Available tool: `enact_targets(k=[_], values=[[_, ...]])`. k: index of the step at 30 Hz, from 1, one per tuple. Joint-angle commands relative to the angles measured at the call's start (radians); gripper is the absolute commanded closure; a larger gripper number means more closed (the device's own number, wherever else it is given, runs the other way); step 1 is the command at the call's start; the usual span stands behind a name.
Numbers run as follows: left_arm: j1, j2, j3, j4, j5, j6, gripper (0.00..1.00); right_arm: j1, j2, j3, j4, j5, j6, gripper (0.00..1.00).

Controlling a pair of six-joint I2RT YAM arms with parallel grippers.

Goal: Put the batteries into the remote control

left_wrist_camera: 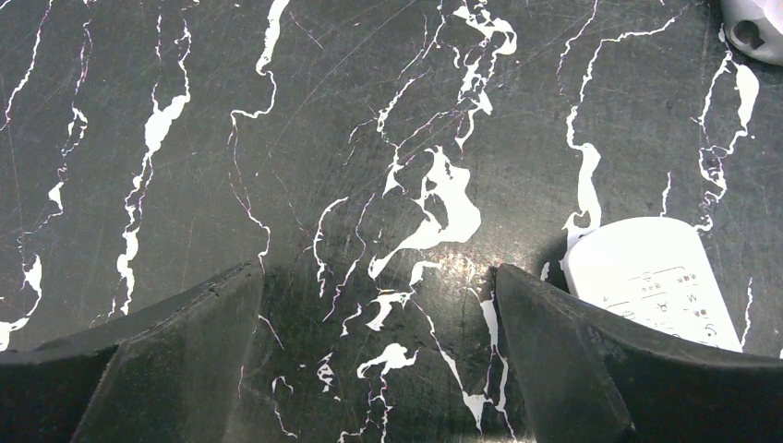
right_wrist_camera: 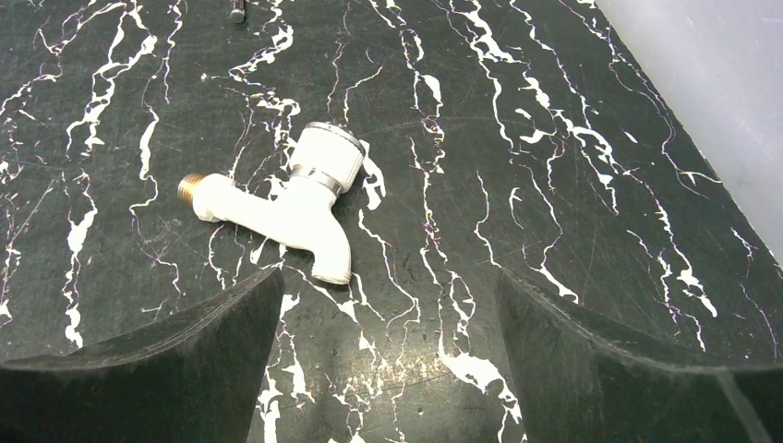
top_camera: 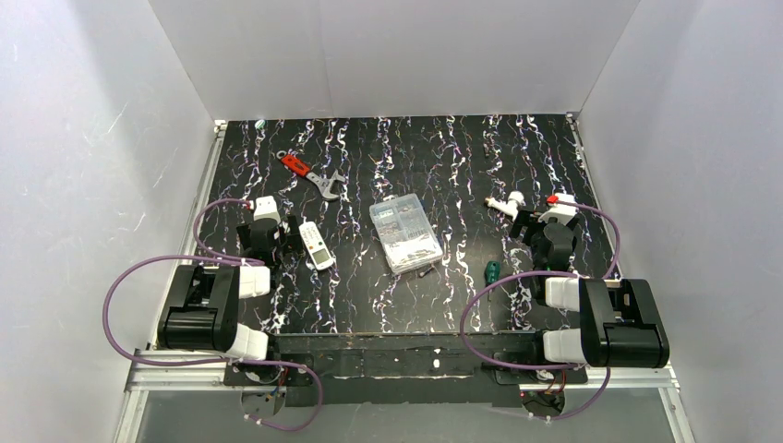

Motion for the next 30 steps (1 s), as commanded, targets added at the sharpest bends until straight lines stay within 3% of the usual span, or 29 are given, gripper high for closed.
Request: enact_targets(k=[1,18,20,22,27,30], values=[[0.0,0.035,-0.041,-0.202,0.035,0.05,0.01,-0.003,-0.003,0.032,0.041,0.018,0.006,0.07],[-0.001,0.034,-0.039,-0.204,0.037,0.049,0.01,-0.011,-0.001,0.039,0.029,0.001,0.009,0.02],[-0.006,0.025,-0.038,-0.204,-0.011,0.05,0.01,-0.014,-0.001,0.042,0.026,-0.002,0.009,0.02],[-0.008,-0.033,-0.013,-0.303,-0.049,0.038,0.01,-0.014,-0.002,0.041,0.026,-0.002,0.01,0.02],[-0.01,-0.216,0.171,-0.778,-0.116,-0.021,0.0,-0.014,-0.003,0.038,0.027,-0.002,0.01,0.02],[-0.01,-0.317,0.213,-0.919,-0.144,-0.067,0.01,-0.014,-0.005,0.038,0.031,-0.003,0.01,0.02]])
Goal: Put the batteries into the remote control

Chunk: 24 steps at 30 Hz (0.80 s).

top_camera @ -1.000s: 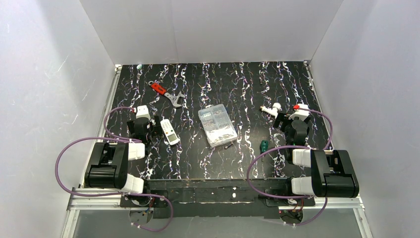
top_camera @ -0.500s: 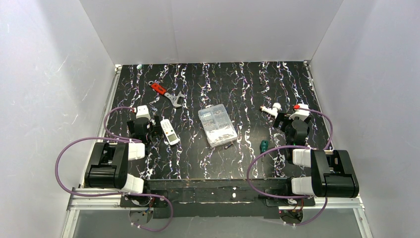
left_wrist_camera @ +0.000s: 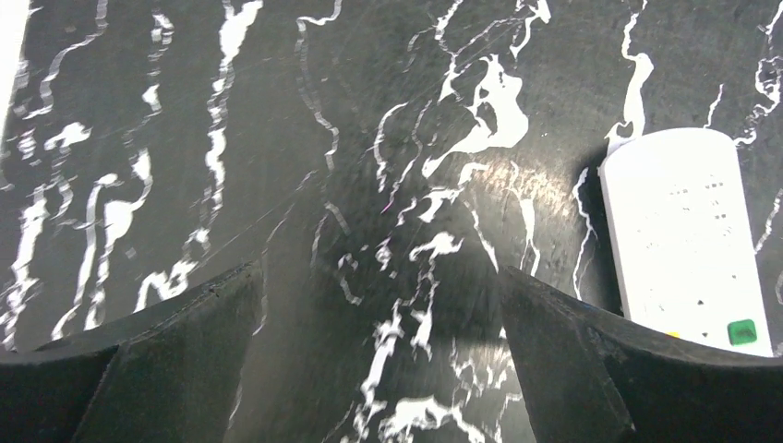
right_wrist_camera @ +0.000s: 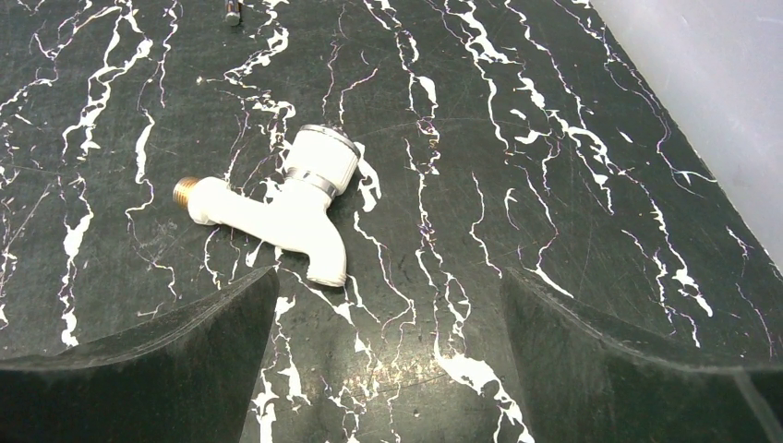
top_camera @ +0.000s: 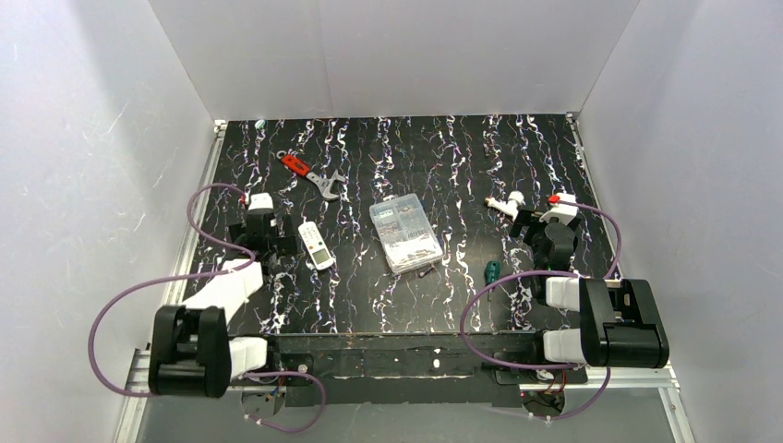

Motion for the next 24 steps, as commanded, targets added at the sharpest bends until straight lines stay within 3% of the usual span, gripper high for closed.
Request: enact_targets(k=[1,3,5,8,13,19,24], values=[[-0.007,-0.153,0.09,-0.444,-0.093,-0.075,0.01,-0.004,-0.006,0.033,0.034,0.001,0.006,0.02],[-0.011,-0.183,0.159,-0.597,-0.115,-0.133,0.0,-0.004,-0.012,0.037,0.043,-0.036,-0.014,0.02],[-0.012,-0.191,0.225,-0.708,-0.106,-0.152,0.01,-0.003,-0.059,0.082,-0.08,-0.071,-0.035,0.03],[-0.016,-0.203,0.287,-0.772,-0.093,-0.179,0.01,-0.002,-0.149,0.196,-0.336,-0.114,-0.048,0.03],[-0.025,-0.172,0.435,-0.901,-0.086,-0.237,0.01,0.001,-0.231,0.342,-0.521,-0.257,-0.064,0.06],[-0.027,-0.155,0.512,-0.989,-0.025,-0.221,0.0,0.006,-0.16,0.557,-0.729,-0.416,-0.073,0.12],[-0.047,-0.126,0.53,-1.005,-0.001,-0.255,0.01,0.019,0.046,0.828,-0.879,-0.449,-0.035,0.16]])
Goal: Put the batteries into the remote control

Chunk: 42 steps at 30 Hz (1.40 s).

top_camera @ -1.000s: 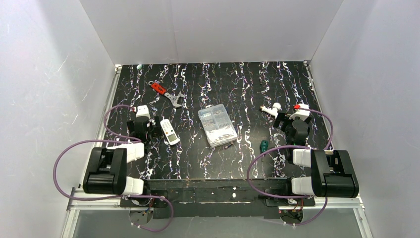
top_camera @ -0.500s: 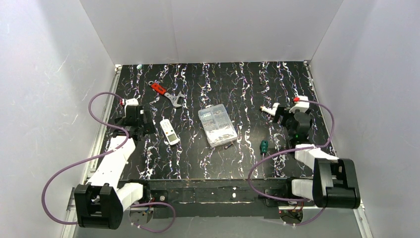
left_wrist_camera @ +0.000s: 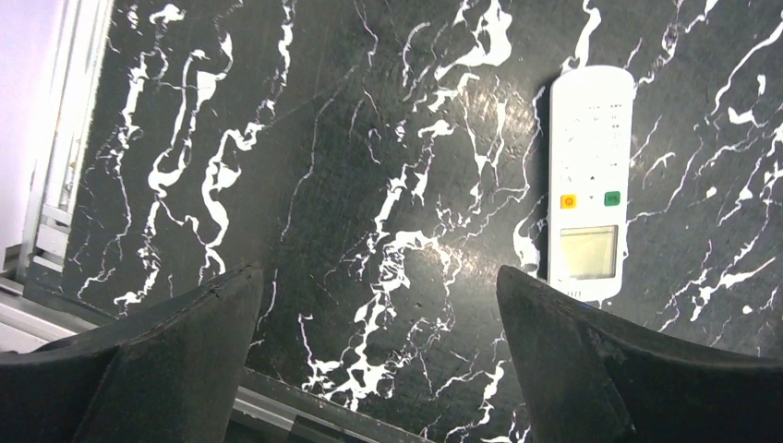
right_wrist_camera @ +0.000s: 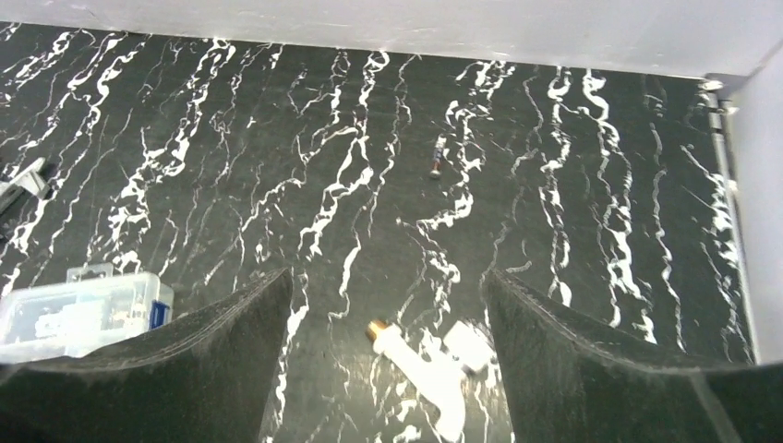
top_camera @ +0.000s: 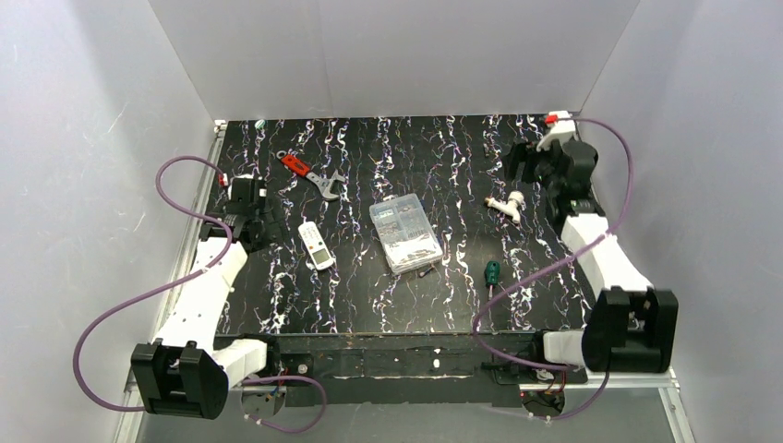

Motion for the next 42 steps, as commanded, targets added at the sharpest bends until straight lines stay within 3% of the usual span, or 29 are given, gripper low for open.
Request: enact_targets(k=[1,11,18,30,33,42], values=[[-0.02,0.038,0.042,-0.123,0.035,-0.032,0.01,0.013,0.204,0.271,-0.21,-0.053,0.056,0.16],[-0.041,0.053,0.106,-0.17,0.016,0.002,0.01,0.056,0.82,0.93,-0.533,-0.043,0.214,0.21],[-0.041,0.034,0.082,-0.175,0.006,-0.014,0.01,0.094,1.107,1.31,-0.736,0.027,0.219,0.2],[-0.041,0.054,0.092,-0.173,-0.005,0.014,0.01,0.101,1.18,1.419,-0.759,0.228,0.239,0.21],[-0.041,0.055,0.103,-0.182,-0.01,0.03,0.0,0.1,1.253,1.53,-0.828,0.225,0.27,0.23],[-0.041,0.031,0.108,-0.21,-0.031,0.061,0.01,0.062,1.354,1.573,-0.86,0.08,0.518,0.3]])
